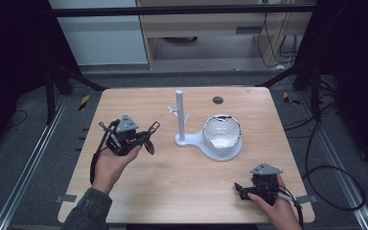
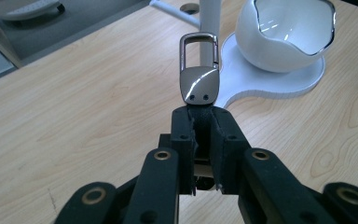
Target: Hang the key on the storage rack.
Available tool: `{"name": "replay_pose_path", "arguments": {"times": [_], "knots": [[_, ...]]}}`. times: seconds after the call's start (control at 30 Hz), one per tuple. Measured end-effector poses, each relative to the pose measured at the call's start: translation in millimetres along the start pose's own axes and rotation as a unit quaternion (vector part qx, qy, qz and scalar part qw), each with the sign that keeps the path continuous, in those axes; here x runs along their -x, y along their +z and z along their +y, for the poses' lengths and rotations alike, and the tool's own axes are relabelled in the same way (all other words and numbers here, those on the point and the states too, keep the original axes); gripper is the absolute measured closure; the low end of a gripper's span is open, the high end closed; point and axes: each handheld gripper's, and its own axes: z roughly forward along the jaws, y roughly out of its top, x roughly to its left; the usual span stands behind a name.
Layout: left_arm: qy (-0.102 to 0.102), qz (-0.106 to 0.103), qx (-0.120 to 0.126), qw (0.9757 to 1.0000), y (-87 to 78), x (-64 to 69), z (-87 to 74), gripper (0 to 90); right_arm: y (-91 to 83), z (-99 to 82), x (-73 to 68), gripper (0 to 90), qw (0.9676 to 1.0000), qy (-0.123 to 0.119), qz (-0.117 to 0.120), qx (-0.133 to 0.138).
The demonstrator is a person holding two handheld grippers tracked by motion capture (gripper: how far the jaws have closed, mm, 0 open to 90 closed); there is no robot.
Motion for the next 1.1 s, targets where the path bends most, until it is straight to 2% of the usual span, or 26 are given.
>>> {"name": "replay_pose_path", "arguments": {"times": [0.33, 0.73, 1.1], "knots": [[0.002, 0.007, 0.020, 0.9998, -5.2, 3.9, 13.5, 80.0, 0.2, 0.2, -0.4, 0.4, 1.0000, 0.002, -0.001, 0.001], [0.001, 0.005, 0.039, 0.9992, 0.6, 12.3, 27.7, 80.0, 0.3, 0.2, -0.3, 0.4, 1.0000, 0.001, -0.002, 0.001], [0.002, 0.005, 0.047, 0.9989, 6.6, 15.6, 40.4, 80.0, 0.2, 0.2, -0.4, 0.4, 1.0000, 0.001, -0.002, 0.000]]}}
